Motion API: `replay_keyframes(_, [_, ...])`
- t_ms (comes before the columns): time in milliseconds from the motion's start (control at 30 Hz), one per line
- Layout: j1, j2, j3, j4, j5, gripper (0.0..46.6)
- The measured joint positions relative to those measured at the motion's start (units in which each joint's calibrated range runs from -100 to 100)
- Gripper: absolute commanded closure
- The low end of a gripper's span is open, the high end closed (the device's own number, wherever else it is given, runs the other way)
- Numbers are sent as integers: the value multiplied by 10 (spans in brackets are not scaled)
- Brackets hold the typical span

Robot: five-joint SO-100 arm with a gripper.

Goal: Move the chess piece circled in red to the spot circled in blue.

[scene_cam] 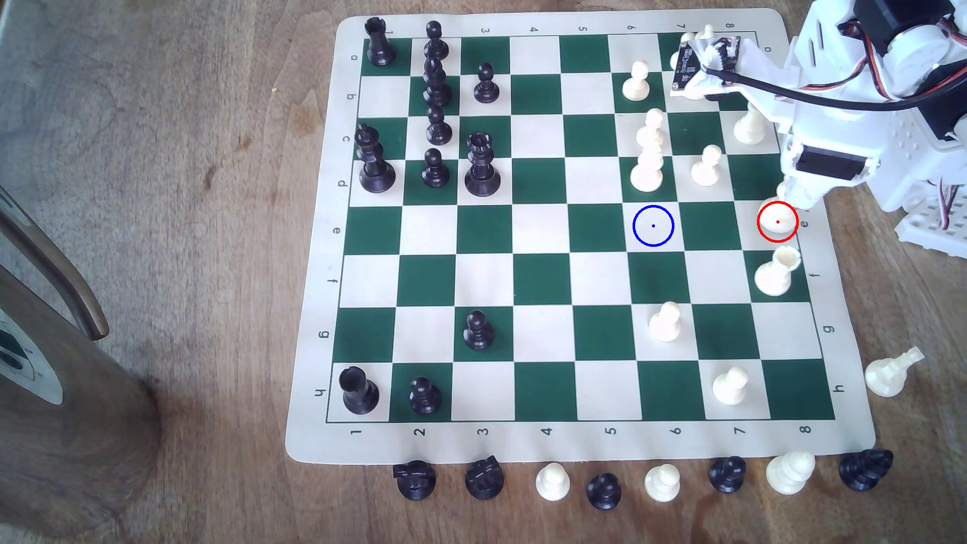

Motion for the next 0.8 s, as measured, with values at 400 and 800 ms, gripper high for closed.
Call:
replay_keyframes(400, [5,116,-342,131,15,464])
replay_keyframes(800, [34,287,-371,-37,17,464])
